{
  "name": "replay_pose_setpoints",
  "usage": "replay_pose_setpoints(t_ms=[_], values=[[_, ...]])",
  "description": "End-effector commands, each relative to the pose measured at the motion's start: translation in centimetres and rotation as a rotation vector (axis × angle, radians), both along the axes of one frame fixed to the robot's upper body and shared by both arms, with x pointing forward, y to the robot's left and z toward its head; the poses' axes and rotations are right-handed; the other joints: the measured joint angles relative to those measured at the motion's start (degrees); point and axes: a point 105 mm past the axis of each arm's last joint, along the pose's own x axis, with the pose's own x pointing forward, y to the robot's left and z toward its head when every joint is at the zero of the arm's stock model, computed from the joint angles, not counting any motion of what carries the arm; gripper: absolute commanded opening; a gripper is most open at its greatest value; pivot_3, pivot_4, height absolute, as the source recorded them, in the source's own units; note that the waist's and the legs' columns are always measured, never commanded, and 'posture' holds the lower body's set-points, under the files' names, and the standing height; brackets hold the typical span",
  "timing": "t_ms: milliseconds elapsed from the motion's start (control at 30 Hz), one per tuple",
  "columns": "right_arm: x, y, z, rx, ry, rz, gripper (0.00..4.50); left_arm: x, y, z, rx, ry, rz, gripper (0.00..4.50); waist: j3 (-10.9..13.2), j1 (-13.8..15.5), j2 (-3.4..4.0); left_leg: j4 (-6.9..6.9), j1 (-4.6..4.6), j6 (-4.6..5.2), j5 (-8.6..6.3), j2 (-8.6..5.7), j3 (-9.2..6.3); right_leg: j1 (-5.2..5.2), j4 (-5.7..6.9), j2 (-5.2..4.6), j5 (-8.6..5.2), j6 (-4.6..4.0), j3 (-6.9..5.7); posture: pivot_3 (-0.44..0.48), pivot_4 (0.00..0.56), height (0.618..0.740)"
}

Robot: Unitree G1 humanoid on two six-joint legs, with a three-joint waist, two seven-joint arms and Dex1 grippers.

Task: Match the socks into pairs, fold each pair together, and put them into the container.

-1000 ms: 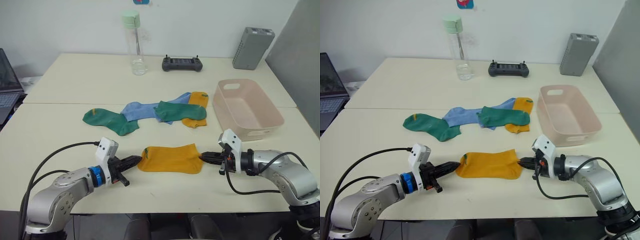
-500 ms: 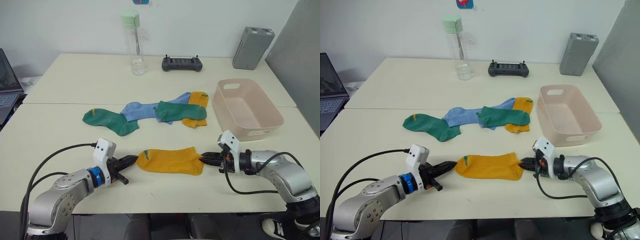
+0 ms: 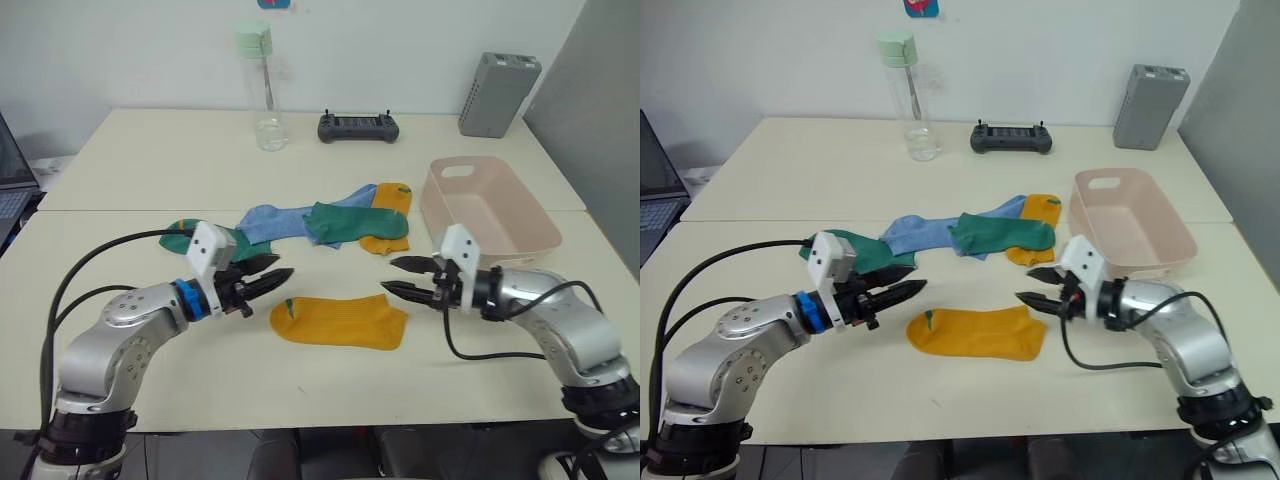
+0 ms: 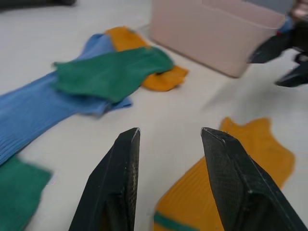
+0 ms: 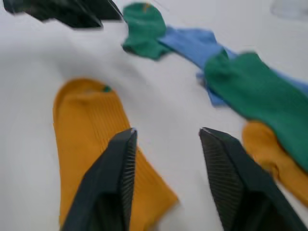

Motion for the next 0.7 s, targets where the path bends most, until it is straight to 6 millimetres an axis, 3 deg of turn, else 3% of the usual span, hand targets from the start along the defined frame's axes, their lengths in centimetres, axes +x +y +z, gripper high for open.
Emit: replay_pose_setpoints(t_ms=[33,100,133,267,467,600,700], values=[[-0.3,1.7,-1.1,-0.016,-0.028,0.042,0.81,-0.5,-1.3,-1.3,0.098,-0.055,-0.109,0.89,0.0,0.2,0.00,-0.02,0.00,0.00,-0.01,0.00,0.00,0.00,-0.01,0.00,-0.03,-0.05,-0.01,0.000,0.150,0.740],[-0.6,2.2,-2.6,-0.056,-0.023,0.065,0.03,-0.3,-1.4,-2.4,0.129,-0.063,-0.116,0.24,0.0,0.3,0.00,-0.06,-0.02,-0.01,-0.01,0.01,-0.01,-0.04,0.00,0.00,-0.04,-0.12,-0.03,0.000,0.150,0.740],[-0.7,2.3,-3.4,-0.078,-0.022,0.072,0.00,-0.2,-1.3,-2.9,0.146,-0.064,-0.114,0.02,0.0,0.4,0.00,-0.07,-0.02,-0.01,-0.01,0.01,-0.03,-0.04,0.00,0.00,-0.05,-0.13,-0.05,0.000,0.150,0.740],[-0.9,1.3,-5.5,-0.140,-0.011,0.053,0.00,-0.3,-0.4,-5.0,0.212,-0.046,-0.103,0.02,0.0,0.4,0.00,-0.04,-0.02,-0.01,-0.01,0.01,-0.02,-0.03,0.00,0.00,-0.07,-0.13,-0.04,0.000,0.150,0.740],[-1.2,-2.4,-7.3,-0.200,0.042,-0.006,0.00,-0.5,1.7,-6.6,0.265,-0.016,-0.072,0.02,0.0,0.4,0.01,0.00,0.01,0.00,0.00,0.03,-0.03,0.00,0.03,0.00,-0.16,-0.28,-0.04,0.000,0.150,0.740],[-1.1,-4.3,-6.9,-0.206,0.039,-0.032,0.00,-0.8,2.2,-6.1,0.229,-0.016,-0.093,0.02,0.0,0.4,0.00,0.08,0.02,0.00,0.00,0.03,0.01,0.04,0.03,-0.01,-0.17,-0.28,0.01,0.000,0.150,0.740],[-1.4,-3.3,-4.7,-0.098,0.032,0.003,0.00,-1.4,2.0,-5.2,0.188,-0.020,-0.136,0.02,0.0,0.3,0.01,0.09,0.02,0.01,0.01,0.03,0.01,0.04,0.03,-0.01,-0.16,-0.27,0.01,0.000,0.150,0.740]])
